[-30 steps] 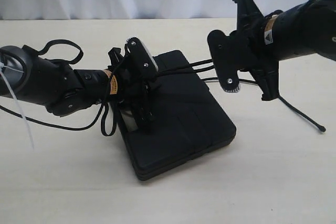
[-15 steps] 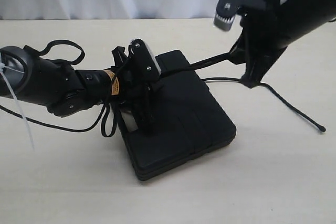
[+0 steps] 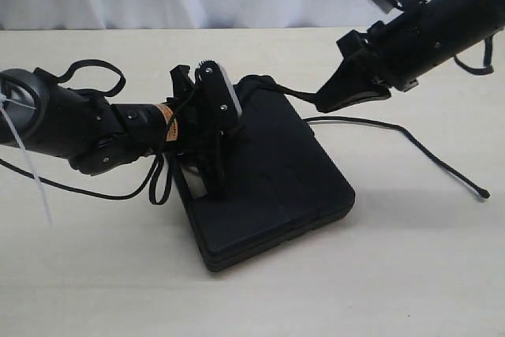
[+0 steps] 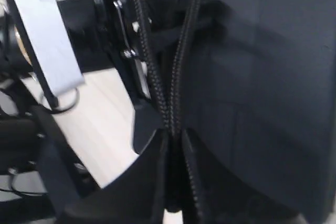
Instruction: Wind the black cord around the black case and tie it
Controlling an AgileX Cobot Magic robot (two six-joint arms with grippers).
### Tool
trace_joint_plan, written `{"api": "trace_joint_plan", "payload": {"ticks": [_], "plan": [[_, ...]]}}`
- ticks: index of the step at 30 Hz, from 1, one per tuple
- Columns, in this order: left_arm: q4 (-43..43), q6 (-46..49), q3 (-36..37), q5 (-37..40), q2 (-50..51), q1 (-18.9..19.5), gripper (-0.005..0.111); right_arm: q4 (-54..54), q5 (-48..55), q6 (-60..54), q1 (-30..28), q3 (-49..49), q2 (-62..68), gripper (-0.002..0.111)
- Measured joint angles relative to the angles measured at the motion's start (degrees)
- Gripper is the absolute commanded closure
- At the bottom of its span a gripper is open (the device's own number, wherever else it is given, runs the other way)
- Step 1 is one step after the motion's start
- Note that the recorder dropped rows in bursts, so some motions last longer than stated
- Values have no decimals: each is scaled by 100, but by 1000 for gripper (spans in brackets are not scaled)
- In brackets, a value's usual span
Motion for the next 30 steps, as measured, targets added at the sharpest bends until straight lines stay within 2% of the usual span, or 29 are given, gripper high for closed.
{"api": "trace_joint_plan", "payload": {"ticks": [9, 11, 15, 17, 20, 24, 30], "plan": [[0, 0, 0, 0, 4, 0, 107, 523, -306, 140, 277, 0, 301, 101], [0, 0, 0, 0, 4, 0, 107, 512, -342, 179, 275, 0, 301, 92], [0, 0, 0, 0, 4, 0, 107, 159, -482, 457, 200, 0, 113, 62], [0, 0, 0, 0, 4, 0, 107, -153, -578, 716, 189, 0, -29, 50], [0, 0, 0, 0, 4, 0, 107, -717, -741, 1121, 178, -9, -253, 39], [0, -35, 0, 24, 4, 0, 107, -1450, -983, 1515, 93, -9, -488, 38], [0, -12, 0, 37, 4, 0, 107, -2719, -1294, 2009, -356, -12, -693, 38]]}}
